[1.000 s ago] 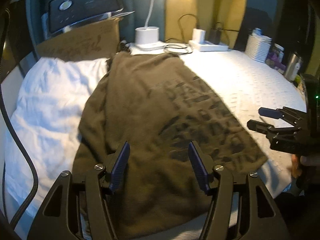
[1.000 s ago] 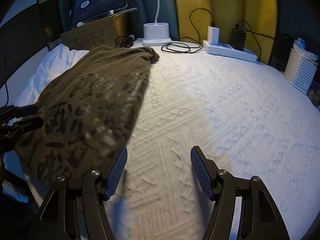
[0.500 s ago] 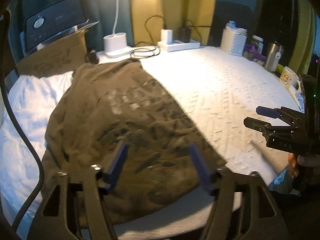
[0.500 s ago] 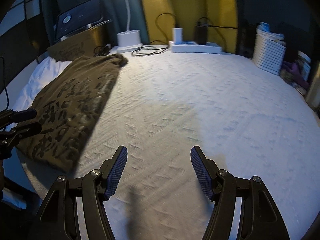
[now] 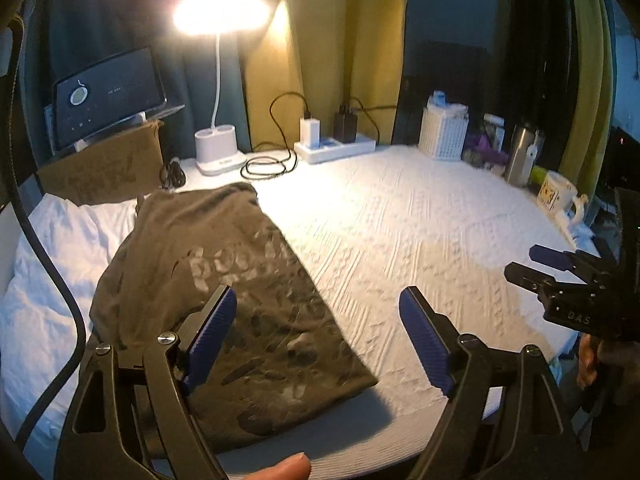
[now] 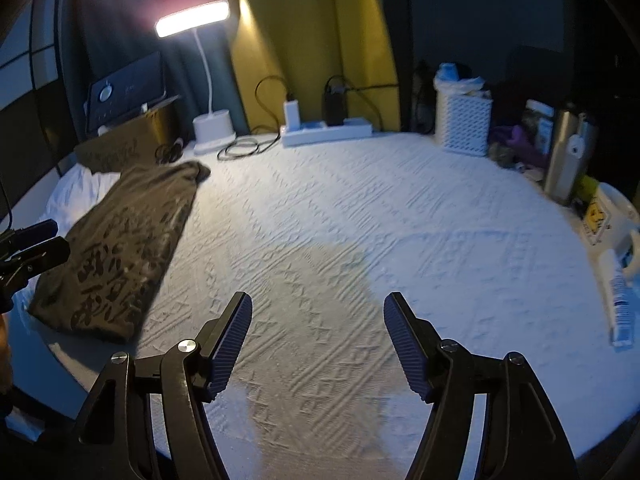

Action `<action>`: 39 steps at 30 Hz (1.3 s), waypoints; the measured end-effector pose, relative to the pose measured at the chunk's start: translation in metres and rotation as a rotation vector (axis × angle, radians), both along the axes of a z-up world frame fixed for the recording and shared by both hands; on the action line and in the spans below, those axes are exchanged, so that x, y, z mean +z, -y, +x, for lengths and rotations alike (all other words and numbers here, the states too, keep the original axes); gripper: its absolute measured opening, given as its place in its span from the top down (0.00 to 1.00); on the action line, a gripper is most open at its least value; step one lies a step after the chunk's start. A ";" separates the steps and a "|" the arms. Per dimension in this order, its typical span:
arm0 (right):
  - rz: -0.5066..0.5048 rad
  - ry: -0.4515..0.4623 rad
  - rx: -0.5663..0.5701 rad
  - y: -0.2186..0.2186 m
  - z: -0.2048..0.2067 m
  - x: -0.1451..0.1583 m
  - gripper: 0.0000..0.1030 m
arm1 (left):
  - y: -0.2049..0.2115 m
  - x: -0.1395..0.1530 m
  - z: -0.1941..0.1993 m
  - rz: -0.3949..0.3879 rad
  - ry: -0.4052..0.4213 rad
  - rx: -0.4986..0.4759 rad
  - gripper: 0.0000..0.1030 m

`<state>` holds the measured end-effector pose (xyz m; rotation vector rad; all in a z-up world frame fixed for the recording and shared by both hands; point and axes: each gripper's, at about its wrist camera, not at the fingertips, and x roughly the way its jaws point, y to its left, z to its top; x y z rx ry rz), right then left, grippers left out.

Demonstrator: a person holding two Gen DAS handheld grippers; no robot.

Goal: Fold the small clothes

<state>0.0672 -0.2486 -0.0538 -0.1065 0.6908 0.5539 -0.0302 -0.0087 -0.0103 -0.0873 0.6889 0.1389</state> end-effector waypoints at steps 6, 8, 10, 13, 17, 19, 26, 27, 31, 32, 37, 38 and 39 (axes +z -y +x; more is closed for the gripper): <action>0.020 0.061 -0.010 0.012 -0.012 0.027 0.29 | 0.012 0.017 -0.006 0.029 0.073 -0.011 0.05; 0.024 0.079 -0.012 0.014 -0.015 0.034 0.28 | 0.014 0.024 -0.007 0.039 0.096 -0.009 0.05; 0.021 0.100 -0.020 0.015 -0.018 0.041 0.28 | 0.015 0.029 -0.009 0.040 0.112 -0.010 0.05; 0.018 0.129 -0.013 0.016 -0.023 0.052 0.27 | 0.016 0.038 -0.010 0.041 0.138 -0.019 0.05; 0.022 0.164 -0.014 0.016 -0.028 0.068 0.27 | 0.019 0.048 -0.015 0.044 0.180 -0.021 0.05; 0.024 0.180 -0.017 0.016 -0.031 0.075 0.27 | 0.017 0.053 -0.020 0.040 0.212 -0.012 0.05; 0.026 0.237 -0.041 0.015 -0.037 0.103 0.19 | 0.009 0.071 -0.031 0.037 0.286 0.023 0.05; 0.029 0.245 -0.043 0.015 -0.038 0.107 0.18 | 0.008 0.074 -0.032 0.038 0.293 0.027 0.05; 0.033 0.279 -0.035 0.012 -0.045 0.120 0.18 | 0.004 0.082 -0.036 0.050 0.326 0.037 0.05; 0.033 0.288 -0.032 0.011 -0.047 0.123 0.18 | 0.003 0.083 -0.036 0.058 0.329 0.042 0.05; 0.033 0.327 -0.023 0.007 -0.054 0.139 0.17 | -0.006 0.094 -0.042 0.043 0.357 0.055 0.05; 0.035 0.337 -0.023 0.007 -0.055 0.143 0.17 | -0.007 0.097 -0.043 0.048 0.362 0.056 0.05; 0.039 0.349 -0.021 0.008 -0.058 0.148 0.17 | -0.008 0.100 -0.044 0.058 0.362 0.062 0.05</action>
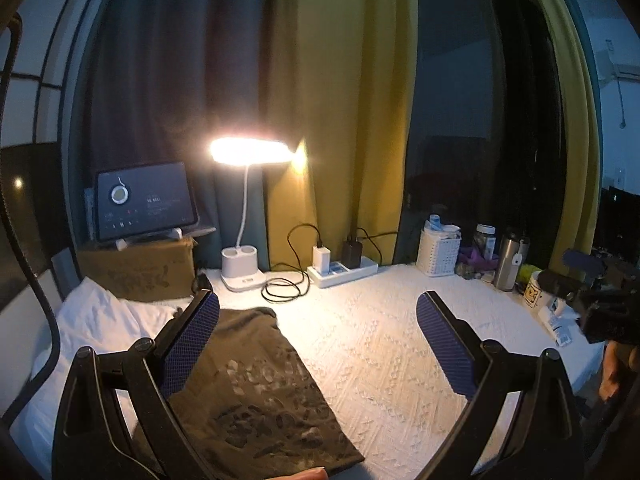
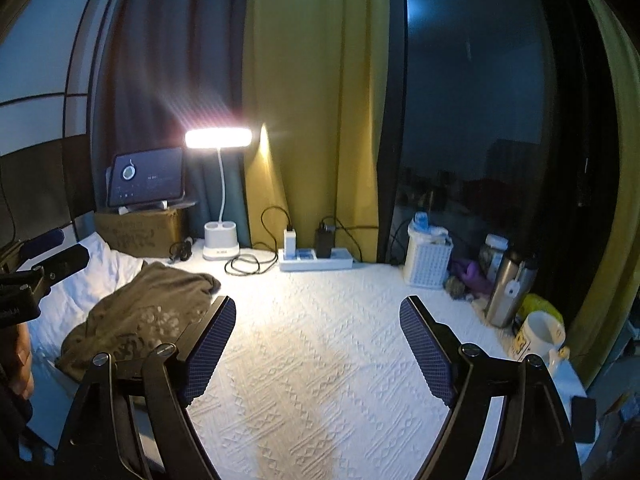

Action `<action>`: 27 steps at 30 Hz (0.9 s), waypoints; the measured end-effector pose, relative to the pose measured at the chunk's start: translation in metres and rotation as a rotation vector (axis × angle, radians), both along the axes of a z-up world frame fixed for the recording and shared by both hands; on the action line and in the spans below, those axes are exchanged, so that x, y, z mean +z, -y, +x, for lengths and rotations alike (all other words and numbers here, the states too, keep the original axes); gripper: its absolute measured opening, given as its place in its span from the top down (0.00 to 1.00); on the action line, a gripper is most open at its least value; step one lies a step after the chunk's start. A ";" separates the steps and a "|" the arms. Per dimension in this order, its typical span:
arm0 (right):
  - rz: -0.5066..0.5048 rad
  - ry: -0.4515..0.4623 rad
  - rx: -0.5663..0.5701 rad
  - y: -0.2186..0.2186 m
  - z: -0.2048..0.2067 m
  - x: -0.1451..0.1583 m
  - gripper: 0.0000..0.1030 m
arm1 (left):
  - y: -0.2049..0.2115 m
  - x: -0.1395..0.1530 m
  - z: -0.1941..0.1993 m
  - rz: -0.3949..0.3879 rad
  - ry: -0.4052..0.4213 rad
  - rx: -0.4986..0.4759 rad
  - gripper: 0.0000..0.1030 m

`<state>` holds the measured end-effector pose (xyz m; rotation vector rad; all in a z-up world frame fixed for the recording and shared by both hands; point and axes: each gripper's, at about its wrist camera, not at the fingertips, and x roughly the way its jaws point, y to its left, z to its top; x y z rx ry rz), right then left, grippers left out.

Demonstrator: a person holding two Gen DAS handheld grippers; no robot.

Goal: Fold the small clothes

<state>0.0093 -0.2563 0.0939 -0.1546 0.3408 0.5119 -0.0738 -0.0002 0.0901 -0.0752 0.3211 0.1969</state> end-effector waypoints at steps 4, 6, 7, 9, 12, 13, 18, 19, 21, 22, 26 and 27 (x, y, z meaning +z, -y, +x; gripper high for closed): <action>0.010 0.046 0.004 0.005 -0.011 0.018 0.17 | -0.005 0.012 -0.008 -0.002 0.021 0.016 0.04; 0.020 0.073 -0.006 0.011 -0.016 0.025 0.16 | -0.007 0.016 -0.012 0.003 0.031 0.028 0.04; 0.024 0.079 -0.008 0.013 -0.018 0.027 0.16 | -0.007 0.017 -0.015 0.005 0.038 0.032 0.04; 0.034 0.090 -0.011 0.017 -0.021 0.031 0.13 | -0.008 0.018 -0.020 0.011 0.047 0.044 0.04; 0.038 0.093 -0.015 0.021 -0.024 0.030 0.11 | -0.011 0.016 -0.021 0.009 0.032 0.063 0.04; 0.037 0.091 -0.015 0.021 -0.024 0.029 0.11 | -0.013 0.014 -0.021 0.004 0.025 0.066 0.04; 0.016 0.057 -0.005 0.016 -0.020 0.018 0.11 | -0.020 0.006 -0.021 -0.015 -0.002 0.085 0.04; 0.010 0.052 -0.001 0.015 -0.021 0.016 0.11 | -0.021 0.005 -0.021 -0.018 -0.005 0.088 0.04; 0.002 0.043 0.005 0.012 -0.020 0.012 0.11 | -0.023 0.003 -0.021 -0.022 -0.011 0.088 0.04; -0.001 0.039 0.007 0.010 -0.020 0.011 0.11 | -0.022 0.003 -0.021 -0.023 -0.013 0.089 0.04; -0.011 0.028 0.011 0.005 -0.018 0.007 0.11 | -0.024 0.000 -0.021 -0.031 -0.017 0.088 0.04; -0.012 0.028 0.012 0.005 -0.018 0.007 0.11 | -0.025 0.000 -0.021 -0.032 -0.017 0.090 0.04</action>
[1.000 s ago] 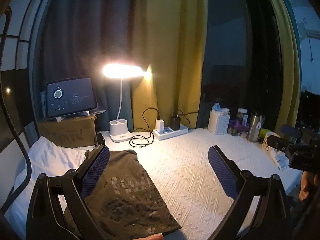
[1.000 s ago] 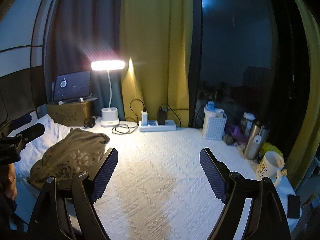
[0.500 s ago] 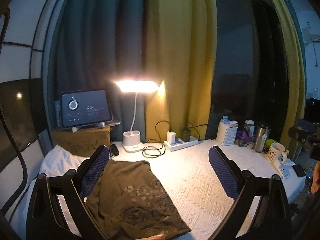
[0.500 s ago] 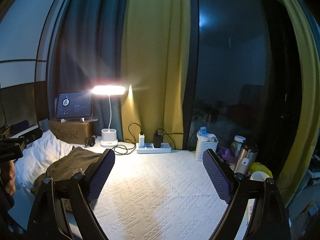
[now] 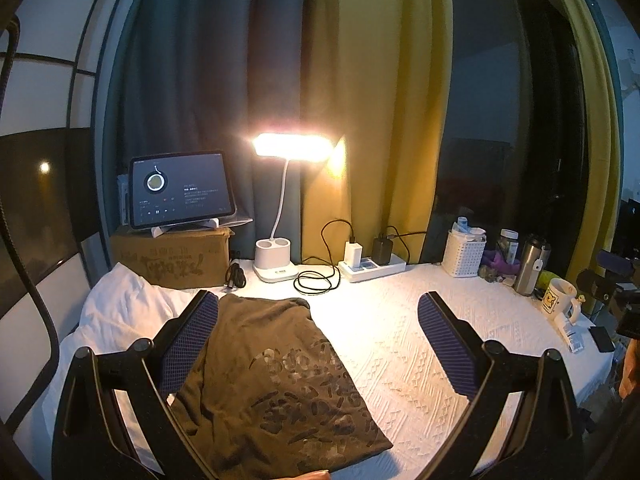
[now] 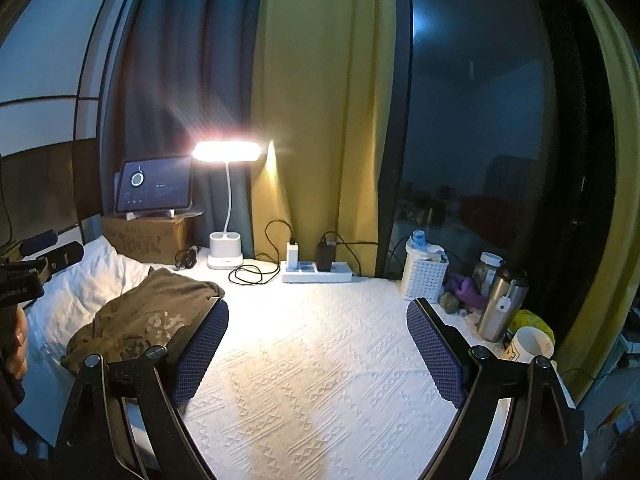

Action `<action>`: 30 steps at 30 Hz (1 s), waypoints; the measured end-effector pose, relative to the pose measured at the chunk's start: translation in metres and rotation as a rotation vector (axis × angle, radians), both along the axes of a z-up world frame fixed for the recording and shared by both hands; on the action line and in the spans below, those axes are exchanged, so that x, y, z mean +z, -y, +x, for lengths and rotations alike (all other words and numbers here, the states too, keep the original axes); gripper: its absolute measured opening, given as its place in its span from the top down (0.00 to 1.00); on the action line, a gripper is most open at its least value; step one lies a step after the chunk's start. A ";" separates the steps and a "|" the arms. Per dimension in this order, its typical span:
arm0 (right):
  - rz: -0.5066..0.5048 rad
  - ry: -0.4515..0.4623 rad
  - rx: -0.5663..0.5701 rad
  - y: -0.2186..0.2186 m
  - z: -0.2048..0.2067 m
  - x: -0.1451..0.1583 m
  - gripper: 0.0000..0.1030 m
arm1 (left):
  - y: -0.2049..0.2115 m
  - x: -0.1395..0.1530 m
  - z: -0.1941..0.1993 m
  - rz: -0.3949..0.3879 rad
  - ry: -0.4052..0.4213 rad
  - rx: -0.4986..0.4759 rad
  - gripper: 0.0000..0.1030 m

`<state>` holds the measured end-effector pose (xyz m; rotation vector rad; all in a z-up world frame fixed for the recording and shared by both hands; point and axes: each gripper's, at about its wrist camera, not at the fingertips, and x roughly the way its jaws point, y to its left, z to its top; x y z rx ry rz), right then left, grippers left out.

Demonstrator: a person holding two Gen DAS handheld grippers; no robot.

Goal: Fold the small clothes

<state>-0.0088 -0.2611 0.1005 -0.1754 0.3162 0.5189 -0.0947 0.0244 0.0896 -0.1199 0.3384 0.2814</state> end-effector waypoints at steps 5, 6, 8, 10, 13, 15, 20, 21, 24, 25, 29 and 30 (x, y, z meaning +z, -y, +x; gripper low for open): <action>-0.007 -0.003 0.001 -0.003 0.001 -0.001 0.11 | -0.003 -0.002 -0.001 -0.009 -0.003 0.005 0.04; -0.007 -0.003 0.001 -0.003 0.000 -0.001 0.11 | -0.003 -0.002 -0.001 -0.010 -0.003 0.005 0.04; -0.007 -0.004 0.002 -0.003 0.000 -0.001 0.11 | -0.004 -0.003 -0.001 -0.011 -0.003 0.005 0.04; -0.009 -0.006 0.001 -0.005 0.001 -0.002 0.11 | -0.004 -0.003 -0.001 -0.010 -0.005 0.004 0.04; -0.011 -0.009 0.002 -0.007 0.000 -0.003 0.11 | -0.003 -0.004 -0.001 -0.006 -0.010 0.000 0.04; -0.011 -0.009 0.003 -0.007 0.000 -0.004 0.11 | -0.003 -0.004 -0.001 -0.006 -0.013 -0.001 0.04; -0.010 -0.012 0.003 -0.007 0.001 -0.005 0.11 | -0.004 -0.005 0.000 -0.009 -0.014 0.001 0.04; -0.011 -0.012 0.003 -0.007 0.002 -0.005 0.11 | -0.004 -0.005 0.000 -0.009 -0.016 0.000 0.04; -0.011 -0.012 0.005 -0.007 0.002 -0.005 0.11 | -0.003 -0.006 0.000 -0.005 -0.018 -0.001 0.03; -0.012 -0.013 0.004 -0.007 0.002 -0.005 0.11 | -0.003 -0.006 0.001 -0.004 -0.019 -0.003 0.03; -0.013 -0.016 0.003 -0.008 0.002 -0.008 0.11 | -0.003 -0.007 0.001 -0.003 -0.020 -0.004 0.04; -0.014 -0.016 0.003 -0.008 0.001 -0.008 0.11 | -0.003 -0.007 0.001 -0.003 -0.021 -0.004 0.04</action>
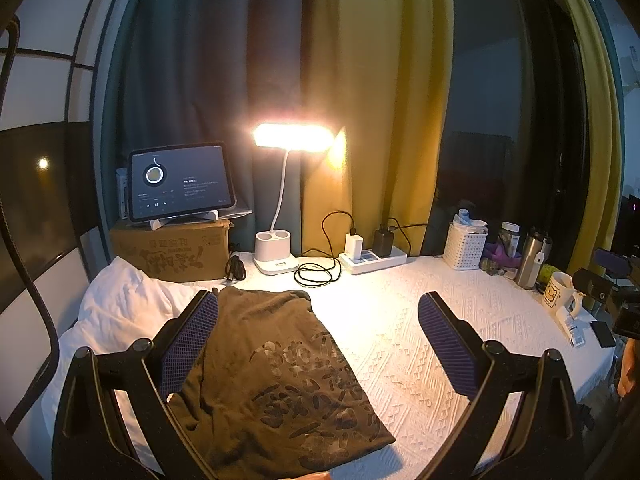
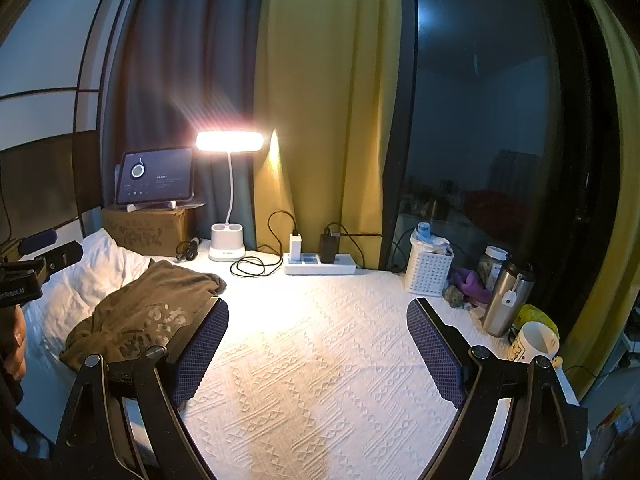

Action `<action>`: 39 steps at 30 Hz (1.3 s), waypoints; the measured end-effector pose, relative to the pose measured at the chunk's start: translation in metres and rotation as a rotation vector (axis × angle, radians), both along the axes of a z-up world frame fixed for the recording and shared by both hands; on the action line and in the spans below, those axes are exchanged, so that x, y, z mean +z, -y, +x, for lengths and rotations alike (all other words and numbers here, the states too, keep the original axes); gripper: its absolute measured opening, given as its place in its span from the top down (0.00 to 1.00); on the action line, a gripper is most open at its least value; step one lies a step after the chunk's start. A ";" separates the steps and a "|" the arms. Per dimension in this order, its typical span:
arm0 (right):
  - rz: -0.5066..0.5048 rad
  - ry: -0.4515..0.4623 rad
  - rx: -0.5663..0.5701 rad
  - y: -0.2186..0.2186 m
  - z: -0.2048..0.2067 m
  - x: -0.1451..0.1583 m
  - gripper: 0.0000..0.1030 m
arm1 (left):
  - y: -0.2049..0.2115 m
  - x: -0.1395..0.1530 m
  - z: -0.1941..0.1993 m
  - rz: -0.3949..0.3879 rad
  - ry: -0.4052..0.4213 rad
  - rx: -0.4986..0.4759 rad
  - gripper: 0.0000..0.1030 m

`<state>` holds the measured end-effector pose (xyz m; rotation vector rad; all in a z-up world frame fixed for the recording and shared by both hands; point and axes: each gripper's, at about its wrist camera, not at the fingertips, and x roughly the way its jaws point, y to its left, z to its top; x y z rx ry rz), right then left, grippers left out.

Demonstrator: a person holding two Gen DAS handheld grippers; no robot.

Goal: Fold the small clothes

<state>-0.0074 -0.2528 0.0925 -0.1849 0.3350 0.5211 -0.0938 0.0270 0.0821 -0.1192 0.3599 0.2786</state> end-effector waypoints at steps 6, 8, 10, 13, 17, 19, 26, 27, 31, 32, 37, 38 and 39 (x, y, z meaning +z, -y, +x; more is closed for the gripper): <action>-0.001 -0.001 0.000 -0.001 0.000 0.000 0.11 | -0.001 -0.001 0.000 -0.002 0.000 -0.001 0.03; -0.002 -0.004 0.001 -0.001 0.000 -0.002 0.11 | -0.001 0.000 0.000 -0.001 0.001 -0.002 0.03; -0.004 -0.006 0.003 -0.002 -0.001 -0.004 0.11 | -0.002 0.000 0.000 -0.002 0.001 -0.003 0.03; -0.005 -0.008 0.002 -0.004 -0.001 -0.006 0.11 | -0.001 0.000 0.000 -0.001 0.001 -0.001 0.03; -0.005 -0.010 0.002 -0.004 -0.002 -0.006 0.11 | -0.001 0.000 0.000 -0.001 0.001 -0.002 0.04; -0.006 -0.010 0.004 -0.004 -0.001 -0.006 0.11 | -0.001 0.000 0.000 -0.002 0.001 -0.002 0.03; -0.007 -0.012 0.005 -0.005 -0.002 -0.007 0.11 | 0.000 -0.001 0.000 -0.002 0.000 -0.002 0.03; -0.008 -0.012 0.005 -0.006 -0.002 -0.007 0.11 | 0.000 -0.001 0.000 -0.003 -0.001 -0.002 0.03; -0.010 -0.014 0.006 -0.007 -0.002 -0.007 0.11 | 0.000 -0.001 0.000 -0.003 0.000 -0.004 0.03; -0.010 -0.014 0.005 -0.007 -0.002 -0.007 0.11 | -0.001 -0.001 0.000 -0.002 0.000 -0.004 0.03; -0.009 -0.014 0.006 -0.007 -0.001 -0.007 0.11 | 0.001 -0.002 0.000 -0.001 -0.002 0.000 0.03; -0.010 -0.014 0.007 -0.007 -0.001 -0.007 0.11 | 0.000 -0.002 0.000 -0.001 -0.002 0.000 0.03; -0.010 -0.015 0.007 -0.007 -0.001 -0.008 0.11 | 0.001 -0.002 -0.001 -0.002 -0.002 0.000 0.03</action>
